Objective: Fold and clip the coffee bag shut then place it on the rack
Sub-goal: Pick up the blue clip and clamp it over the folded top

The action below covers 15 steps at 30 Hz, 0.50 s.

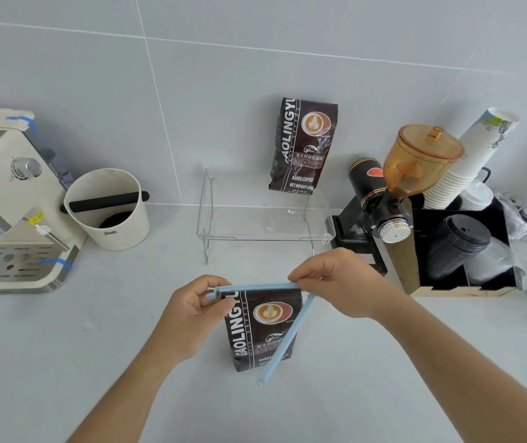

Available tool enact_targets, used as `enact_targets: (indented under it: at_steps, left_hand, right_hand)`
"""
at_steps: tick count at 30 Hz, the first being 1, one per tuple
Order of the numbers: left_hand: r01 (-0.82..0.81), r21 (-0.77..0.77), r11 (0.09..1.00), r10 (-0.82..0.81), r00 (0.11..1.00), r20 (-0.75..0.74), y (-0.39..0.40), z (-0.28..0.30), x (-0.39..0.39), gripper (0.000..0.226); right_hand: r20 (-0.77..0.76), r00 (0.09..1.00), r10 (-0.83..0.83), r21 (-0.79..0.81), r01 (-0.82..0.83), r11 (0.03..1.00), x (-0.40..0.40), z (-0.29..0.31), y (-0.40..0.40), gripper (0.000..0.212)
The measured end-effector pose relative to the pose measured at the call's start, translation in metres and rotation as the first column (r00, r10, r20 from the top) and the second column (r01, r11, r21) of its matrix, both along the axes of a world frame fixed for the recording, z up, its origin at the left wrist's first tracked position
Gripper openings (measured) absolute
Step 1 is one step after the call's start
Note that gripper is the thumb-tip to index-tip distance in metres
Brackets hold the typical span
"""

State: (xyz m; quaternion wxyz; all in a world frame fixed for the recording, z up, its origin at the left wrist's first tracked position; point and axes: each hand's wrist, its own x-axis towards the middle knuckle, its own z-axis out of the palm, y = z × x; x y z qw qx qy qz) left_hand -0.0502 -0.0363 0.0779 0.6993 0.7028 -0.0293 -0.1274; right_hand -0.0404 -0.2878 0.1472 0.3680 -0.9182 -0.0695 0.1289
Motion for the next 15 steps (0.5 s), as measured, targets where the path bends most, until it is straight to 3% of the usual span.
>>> enact_targets:
  at_steps: [6, 15]
  left_hand:
    - [-0.020, -0.022, 1.000, 0.020, 1.000, -0.016, 0.000, -0.005, 0.003, 0.017]
    - [-0.028, -0.033, 0.999, 0.028, 1.000, 0.001, 0.002, -0.007, 0.005, 0.012]
  right_hand:
    - [-0.162, 0.986, -0.029, 0.147, 0.054, 0.988, -0.007, 0.000, -0.013, 0.039]
    - [-0.083, 0.996, -0.018, 0.146, 0.030, 0.989, -0.013, -0.009, -0.010, 0.034]
